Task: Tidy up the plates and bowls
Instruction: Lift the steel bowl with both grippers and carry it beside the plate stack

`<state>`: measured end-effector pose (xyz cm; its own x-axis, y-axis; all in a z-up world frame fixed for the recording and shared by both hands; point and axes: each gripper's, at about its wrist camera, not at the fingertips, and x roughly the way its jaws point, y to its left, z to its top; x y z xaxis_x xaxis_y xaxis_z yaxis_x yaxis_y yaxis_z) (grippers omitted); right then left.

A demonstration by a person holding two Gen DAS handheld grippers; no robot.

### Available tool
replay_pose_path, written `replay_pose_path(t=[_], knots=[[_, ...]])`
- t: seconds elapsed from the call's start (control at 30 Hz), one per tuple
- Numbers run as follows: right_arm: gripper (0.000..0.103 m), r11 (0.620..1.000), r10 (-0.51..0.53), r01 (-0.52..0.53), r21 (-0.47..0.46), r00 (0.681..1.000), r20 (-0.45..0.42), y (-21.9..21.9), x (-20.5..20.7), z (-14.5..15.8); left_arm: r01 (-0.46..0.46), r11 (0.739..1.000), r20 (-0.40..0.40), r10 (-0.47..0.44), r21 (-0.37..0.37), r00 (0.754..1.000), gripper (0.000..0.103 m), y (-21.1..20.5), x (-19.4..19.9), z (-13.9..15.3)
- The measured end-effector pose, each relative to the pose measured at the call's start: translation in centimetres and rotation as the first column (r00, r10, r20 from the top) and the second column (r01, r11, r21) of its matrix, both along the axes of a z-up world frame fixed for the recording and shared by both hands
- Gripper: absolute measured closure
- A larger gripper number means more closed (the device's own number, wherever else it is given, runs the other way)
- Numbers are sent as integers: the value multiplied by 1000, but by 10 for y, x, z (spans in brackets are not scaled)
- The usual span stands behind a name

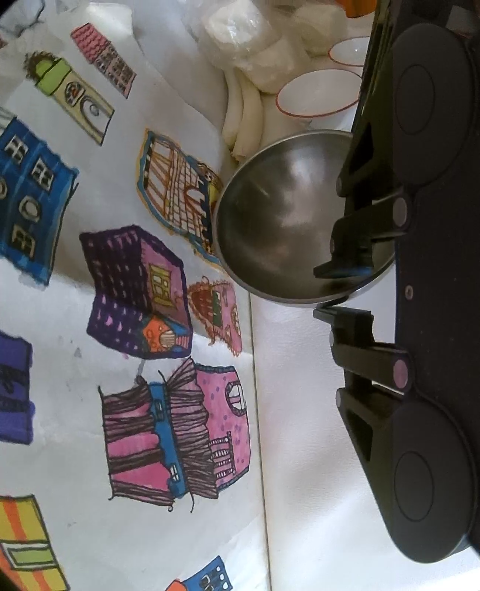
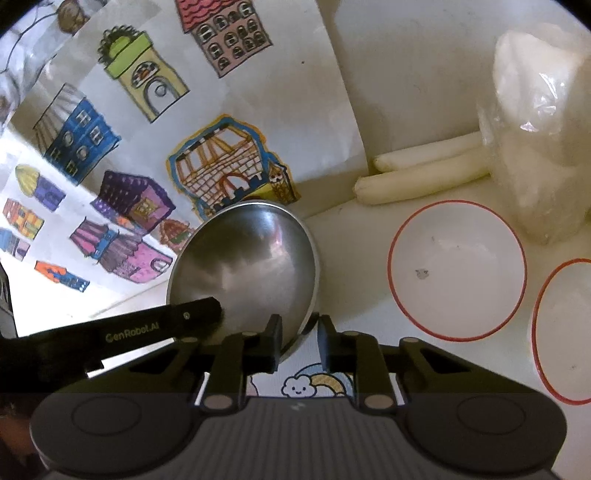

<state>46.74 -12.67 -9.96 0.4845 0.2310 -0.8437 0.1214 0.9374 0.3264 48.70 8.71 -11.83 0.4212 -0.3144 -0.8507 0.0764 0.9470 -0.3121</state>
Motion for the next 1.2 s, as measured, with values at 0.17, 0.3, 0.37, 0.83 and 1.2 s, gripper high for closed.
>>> replay_pose_path(t=[0.17,0.3,0.37,0.83,1.2], knots=[[81,1000,7,-7,3,1000,-2,0,-6,1,8,1000,3,-8,3,1000,88,-3,-10,2],[82,1000,25,-25,2,999,23,-2,-18,11,-3,1000,14,3,-9,1000,88,-5,-23,10],[82,1000,30,-30,5,999,33,-6,-25,16,-5,1000,23,5,-18,1000,88,-9,-30,15],[82,1000,-1,0,17,996,87,-65,-98,51,55,998,88,-52,-38,995,88,-82,-92,50],[82,999,-45,43,26,996,78,-140,-165,66,156,988,96,-153,-19,983,88,-164,-155,47]])
